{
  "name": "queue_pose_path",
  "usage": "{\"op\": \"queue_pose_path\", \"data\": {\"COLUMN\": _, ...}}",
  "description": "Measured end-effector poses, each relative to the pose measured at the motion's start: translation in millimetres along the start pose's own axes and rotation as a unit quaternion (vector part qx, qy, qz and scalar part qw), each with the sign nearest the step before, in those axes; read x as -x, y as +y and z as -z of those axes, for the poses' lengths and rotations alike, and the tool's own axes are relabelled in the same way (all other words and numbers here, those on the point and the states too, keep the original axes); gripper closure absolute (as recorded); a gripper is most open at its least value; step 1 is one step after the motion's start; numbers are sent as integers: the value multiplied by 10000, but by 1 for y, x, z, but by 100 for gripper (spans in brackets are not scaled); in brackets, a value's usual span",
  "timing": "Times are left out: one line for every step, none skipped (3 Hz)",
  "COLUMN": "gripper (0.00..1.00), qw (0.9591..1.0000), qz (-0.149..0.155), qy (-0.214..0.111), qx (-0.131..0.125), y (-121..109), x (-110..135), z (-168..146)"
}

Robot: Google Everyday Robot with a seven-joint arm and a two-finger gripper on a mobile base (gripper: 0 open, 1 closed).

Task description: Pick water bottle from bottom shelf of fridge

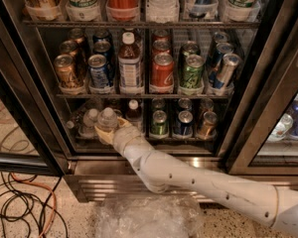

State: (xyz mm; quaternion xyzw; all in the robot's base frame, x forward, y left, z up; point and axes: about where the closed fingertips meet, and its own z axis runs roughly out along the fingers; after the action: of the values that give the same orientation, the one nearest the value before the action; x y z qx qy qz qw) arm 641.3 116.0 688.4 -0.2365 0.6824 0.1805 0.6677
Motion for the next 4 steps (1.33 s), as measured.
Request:
{"op": "queue_pose_path", "data": {"gripper": 100, "qw": 9981, "qz": -242, "qy": 550, "qx": 145, "y": -34, "x": -4, "z": 20}}
{"op": "queue_pose_path", "data": {"gripper": 100, "qw": 9941, "qz": -478, "qy": 923, "qx": 297, "y": -56, "x": -13, "z": 29}}
{"op": "queue_pose_path", "data": {"gripper": 100, "qw": 9897, "qz": -632, "qy": 1201, "qx": 449, "y": -77, "x": -13, "z": 40}}
{"op": "queue_pose_path", "data": {"gripper": 100, "qw": 9897, "qz": -632, "qy": 1201, "qx": 450, "y": -77, "x": -13, "z": 40}}
